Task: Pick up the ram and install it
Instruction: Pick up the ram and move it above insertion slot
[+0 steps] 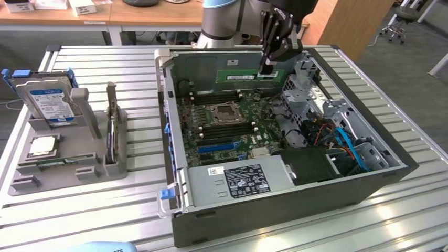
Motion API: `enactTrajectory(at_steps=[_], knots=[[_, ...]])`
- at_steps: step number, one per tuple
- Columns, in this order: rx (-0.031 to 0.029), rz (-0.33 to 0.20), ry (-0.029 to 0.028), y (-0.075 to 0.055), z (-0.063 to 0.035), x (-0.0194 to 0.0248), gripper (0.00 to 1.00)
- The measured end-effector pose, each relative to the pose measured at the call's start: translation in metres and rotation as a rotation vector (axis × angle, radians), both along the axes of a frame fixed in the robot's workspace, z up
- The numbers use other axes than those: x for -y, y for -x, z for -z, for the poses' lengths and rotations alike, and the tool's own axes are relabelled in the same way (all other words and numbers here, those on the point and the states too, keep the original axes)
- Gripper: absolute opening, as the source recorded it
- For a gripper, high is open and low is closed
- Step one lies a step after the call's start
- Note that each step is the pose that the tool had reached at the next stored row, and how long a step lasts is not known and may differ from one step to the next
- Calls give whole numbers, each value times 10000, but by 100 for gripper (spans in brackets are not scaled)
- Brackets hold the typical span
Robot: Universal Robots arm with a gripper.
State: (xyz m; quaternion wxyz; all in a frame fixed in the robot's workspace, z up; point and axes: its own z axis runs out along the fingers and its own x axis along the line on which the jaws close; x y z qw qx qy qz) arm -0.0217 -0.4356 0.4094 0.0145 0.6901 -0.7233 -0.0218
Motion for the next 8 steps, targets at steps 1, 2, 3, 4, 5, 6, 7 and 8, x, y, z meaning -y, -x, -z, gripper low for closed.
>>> enactTrajectory(at_steps=[1,2,3,4,5,6,7,8], knots=[[0,-13,-1,0,0,-1,12],[0,-27,0,0,0,-2,12],[0,-56,0,1,1,-2,12],[0,-95,0,1,1,-3,12],[0,-131,0,1,1,-4,12],[1,-149,-1,1,2,-5,12],[0,-150,0,1,1,-6,12],[1,-151,-1,1,3,-9,12]])
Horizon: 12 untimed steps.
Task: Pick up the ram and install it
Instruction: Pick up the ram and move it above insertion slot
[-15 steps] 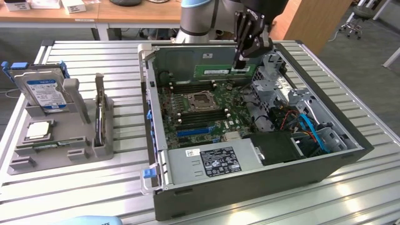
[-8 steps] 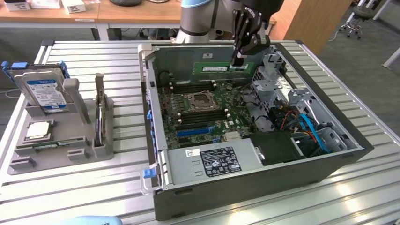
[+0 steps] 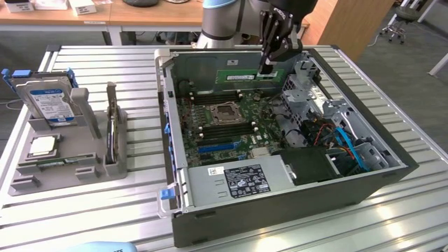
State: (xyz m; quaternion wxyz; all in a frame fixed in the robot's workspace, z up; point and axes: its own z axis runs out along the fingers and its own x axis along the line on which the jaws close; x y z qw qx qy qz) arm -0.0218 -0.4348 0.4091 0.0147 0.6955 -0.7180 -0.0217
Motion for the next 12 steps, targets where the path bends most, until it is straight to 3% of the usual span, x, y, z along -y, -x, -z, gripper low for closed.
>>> enactTrajectory(at_steps=[5,12], knots=[[-1,1,0,1,8,-58,12],[-1,0,0,0,8,-66,12]])
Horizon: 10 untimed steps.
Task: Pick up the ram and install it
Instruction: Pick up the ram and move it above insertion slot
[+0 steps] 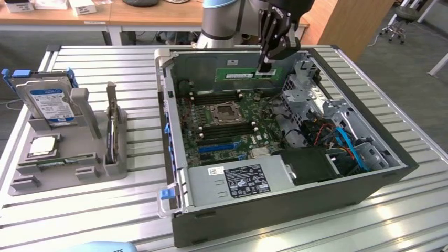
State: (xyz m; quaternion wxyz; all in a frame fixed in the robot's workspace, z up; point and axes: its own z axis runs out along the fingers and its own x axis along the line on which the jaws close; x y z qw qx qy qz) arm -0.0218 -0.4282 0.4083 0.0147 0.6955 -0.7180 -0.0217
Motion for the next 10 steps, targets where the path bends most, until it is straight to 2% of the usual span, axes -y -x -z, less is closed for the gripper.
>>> enactTrajectory(at_steps=[8,10], knots=[[0,0,0,0,0,0,12],[0,0,0,0,0,-20,12]])
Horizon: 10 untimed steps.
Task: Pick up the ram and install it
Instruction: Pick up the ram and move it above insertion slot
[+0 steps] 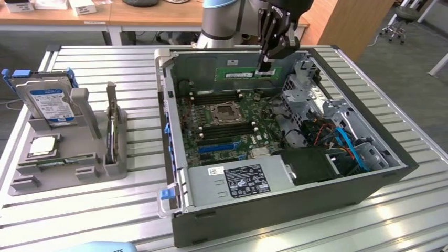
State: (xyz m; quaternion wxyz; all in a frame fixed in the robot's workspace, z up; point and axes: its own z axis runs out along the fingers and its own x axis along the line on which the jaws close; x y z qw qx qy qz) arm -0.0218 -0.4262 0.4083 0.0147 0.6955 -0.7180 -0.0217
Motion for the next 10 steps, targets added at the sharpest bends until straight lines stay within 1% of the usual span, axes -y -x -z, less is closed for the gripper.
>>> enactTrajectory(at_steps=[10], knots=[[0,0,0,0,26,0,12]])
